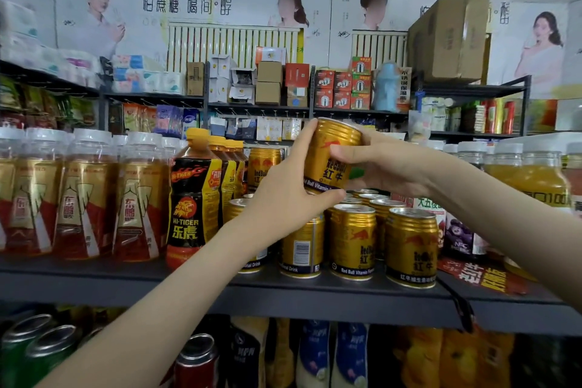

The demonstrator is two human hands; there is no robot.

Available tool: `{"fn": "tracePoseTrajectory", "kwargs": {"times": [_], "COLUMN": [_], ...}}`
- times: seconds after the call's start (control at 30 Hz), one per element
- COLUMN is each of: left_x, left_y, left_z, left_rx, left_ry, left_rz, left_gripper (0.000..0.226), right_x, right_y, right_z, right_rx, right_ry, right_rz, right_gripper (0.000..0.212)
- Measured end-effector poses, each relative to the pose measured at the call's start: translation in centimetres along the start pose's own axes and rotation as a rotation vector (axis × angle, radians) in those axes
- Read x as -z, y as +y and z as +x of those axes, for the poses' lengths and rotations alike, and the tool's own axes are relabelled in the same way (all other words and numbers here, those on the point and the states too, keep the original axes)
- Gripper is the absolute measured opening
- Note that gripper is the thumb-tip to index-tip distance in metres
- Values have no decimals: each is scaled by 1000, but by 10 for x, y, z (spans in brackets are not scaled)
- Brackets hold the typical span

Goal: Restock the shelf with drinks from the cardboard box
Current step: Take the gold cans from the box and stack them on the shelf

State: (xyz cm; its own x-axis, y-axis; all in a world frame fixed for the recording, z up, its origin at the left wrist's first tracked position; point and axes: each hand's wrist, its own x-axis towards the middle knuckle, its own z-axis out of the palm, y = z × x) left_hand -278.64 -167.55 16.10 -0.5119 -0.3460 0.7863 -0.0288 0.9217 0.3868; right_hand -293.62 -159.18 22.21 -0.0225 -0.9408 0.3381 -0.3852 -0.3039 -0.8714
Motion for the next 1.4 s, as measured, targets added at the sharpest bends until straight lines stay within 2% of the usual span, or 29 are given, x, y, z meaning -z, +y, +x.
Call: {"fn": "tracePoseTrajectory", "kwargs": {"times": [0.03, 0.1, 0.2, 0.23, 0.37, 0.43, 0.53, 0.63, 0.83, 1.03, 1.17, 1.27, 1.4], "left_x": [-2, -3, -2, 0, -1, -6, -8, -1, 10, 12, 12, 11, 12], "left_y": [-1, -2, -5, -5, -14, -21, -26, -28, -28, -33, -37, -38, -37], "left_z": [0, 1, -1, -4, -24, -35, -38, -34, -30, -26, -27, -28, -29], "left_rx": [-12, -6, 38, 44, 84, 43, -47, -17, -41, -89, -132, -139, -152], "left_ry": [17, 14, -28, -28, -78, -115, -53, -145, -245, -275, -257, -256, -260], "left_rz": [10, -14, 3, 83, 692, 810, 742, 663, 558, 563, 581, 585, 592], "left_gripper": [101, 100, 94, 92, 73, 67, 58, 51, 49, 48, 49, 49, 48], "right_x": [-1, -2, -1, 1, 18, 27, 36, 40, 46, 49, 48, 50, 56], "right_y": [0, -1, 1, 2, 8, 14, 26, 36, 42, 48, 53, 52, 55], "right_z": [1, 3, 6, 8, 20, 27, 41, 55, 78, 92, 98, 96, 88], "right_rx": [-6, 2, 18, 18, -26, -65, -149, -220, -303, -351, -366, -388, -385], "right_ry": [10, 33, 83, 109, 227, 271, 313, 328, 326, 317, 282, 246, 276], "right_rz": [-47, -113, -105, -105, -147, -167, -231, -270, -248, -242, -262, -332, -491], "right_gripper": [75, 63, 54, 55, 58, 53, 53, 54, 29, 45, 45, 61, 59]}}
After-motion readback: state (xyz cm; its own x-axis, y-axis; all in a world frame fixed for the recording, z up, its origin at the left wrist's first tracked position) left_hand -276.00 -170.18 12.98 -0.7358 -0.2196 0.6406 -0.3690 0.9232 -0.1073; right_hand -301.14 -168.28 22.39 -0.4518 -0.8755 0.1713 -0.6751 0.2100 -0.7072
